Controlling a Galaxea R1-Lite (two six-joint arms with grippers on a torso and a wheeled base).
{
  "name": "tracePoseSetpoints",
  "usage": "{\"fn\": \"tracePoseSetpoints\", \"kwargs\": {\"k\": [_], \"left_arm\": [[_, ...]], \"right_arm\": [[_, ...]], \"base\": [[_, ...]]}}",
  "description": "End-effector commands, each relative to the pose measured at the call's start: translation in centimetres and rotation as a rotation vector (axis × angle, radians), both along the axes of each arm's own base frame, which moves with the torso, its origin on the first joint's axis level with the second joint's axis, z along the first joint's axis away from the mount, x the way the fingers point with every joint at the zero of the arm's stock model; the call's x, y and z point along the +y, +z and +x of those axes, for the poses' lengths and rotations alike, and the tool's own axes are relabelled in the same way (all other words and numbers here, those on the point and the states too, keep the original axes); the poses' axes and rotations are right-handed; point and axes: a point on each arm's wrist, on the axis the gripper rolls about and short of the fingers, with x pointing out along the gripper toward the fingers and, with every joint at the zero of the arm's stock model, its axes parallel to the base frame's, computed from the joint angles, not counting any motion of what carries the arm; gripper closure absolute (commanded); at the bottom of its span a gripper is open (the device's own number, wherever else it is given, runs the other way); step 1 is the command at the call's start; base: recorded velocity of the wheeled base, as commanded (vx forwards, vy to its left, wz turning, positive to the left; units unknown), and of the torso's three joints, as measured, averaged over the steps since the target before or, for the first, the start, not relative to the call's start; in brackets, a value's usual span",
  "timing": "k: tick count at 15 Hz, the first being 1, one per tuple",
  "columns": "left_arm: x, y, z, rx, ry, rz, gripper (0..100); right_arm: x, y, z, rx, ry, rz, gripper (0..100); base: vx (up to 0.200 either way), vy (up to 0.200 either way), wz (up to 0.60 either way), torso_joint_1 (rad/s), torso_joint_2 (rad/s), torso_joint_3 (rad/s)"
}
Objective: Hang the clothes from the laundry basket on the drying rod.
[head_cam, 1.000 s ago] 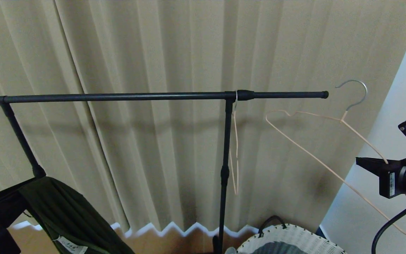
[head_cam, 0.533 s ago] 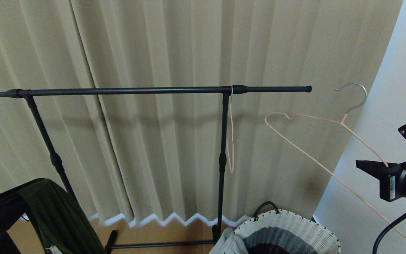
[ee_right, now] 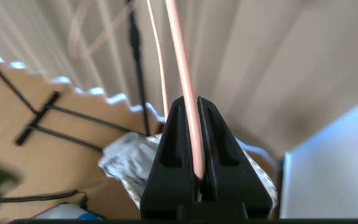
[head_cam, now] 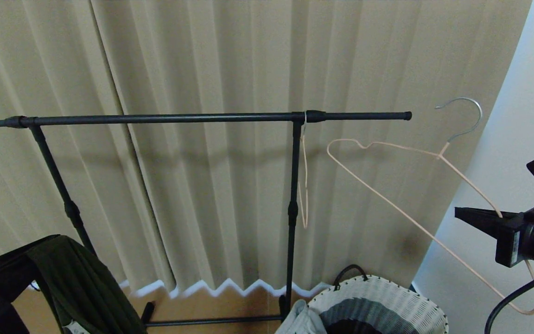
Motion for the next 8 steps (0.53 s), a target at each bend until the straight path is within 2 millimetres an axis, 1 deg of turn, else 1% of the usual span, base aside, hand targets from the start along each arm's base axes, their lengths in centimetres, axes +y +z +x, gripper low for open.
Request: {"fn": "tracePoseSetpoints", "kwargs": {"k": [1,8], "left_arm": [[0.00,-0.02,0.02,0.001,0.000,0.000,100],[0.01,-0.03,0.02,0.003,0.002,0.000,100]], "right_arm": [[0.29,0.38,-0.43,-0.019,0.027,0.011,100],[1.26,0.49,-0.62,-0.024,0.086,0.013,100]], "base": [[0.000,0.200,0.00,-0.007,-0.01,0.002],[0.000,0.200,0.00,0.001,0.01,0.001]]}}
